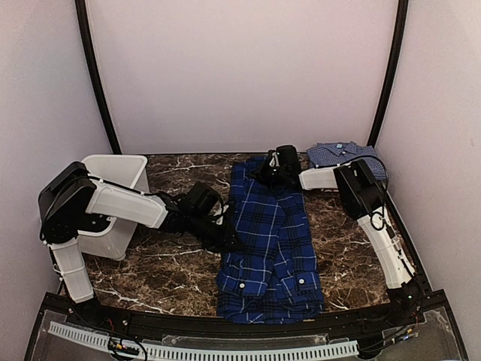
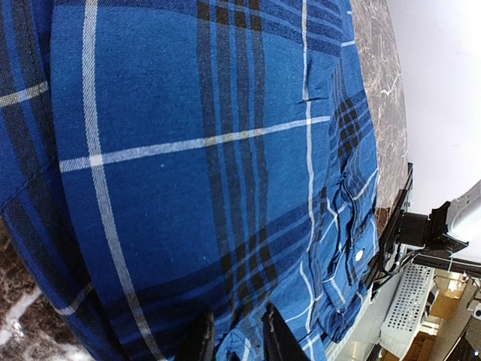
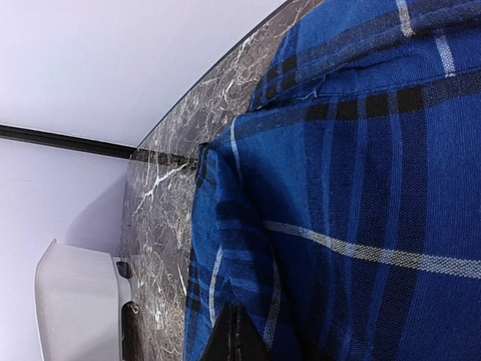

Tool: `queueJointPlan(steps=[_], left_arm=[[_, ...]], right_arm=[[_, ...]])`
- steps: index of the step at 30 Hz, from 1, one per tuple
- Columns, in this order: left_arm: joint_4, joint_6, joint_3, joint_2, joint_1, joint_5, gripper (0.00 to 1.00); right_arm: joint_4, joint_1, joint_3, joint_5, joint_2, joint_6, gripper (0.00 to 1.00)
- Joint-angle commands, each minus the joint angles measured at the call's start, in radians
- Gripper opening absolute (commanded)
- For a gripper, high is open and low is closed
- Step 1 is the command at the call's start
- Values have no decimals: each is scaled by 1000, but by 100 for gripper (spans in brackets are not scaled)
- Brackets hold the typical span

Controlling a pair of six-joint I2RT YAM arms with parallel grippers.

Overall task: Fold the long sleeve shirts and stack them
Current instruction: Smooth out the rectangle-folded shirt at the center of the board.

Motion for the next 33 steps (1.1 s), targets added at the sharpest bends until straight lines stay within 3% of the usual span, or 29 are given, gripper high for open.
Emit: queueJointPlan(steps=[1, 8, 12, 24, 33], left_arm=[[-5, 9, 5, 0, -3, 7, 21], [-8, 20, 13, -2, -3, 4, 21], [1, 20, 13, -7, -2, 9, 22], [-17, 37, 42, -34, -1, 6, 22], [-101, 63, 32, -130, -1, -41, 22]], right_arm=[[-87, -1, 62, 18, 31, -48, 0], [-177, -3, 108, -45, -72, -172, 0], [-193, -3, 30, -91, -199, -221, 0], [116, 38, -748, -181, -678, -187, 0], [267, 64, -1046, -188, -785, -161, 0]])
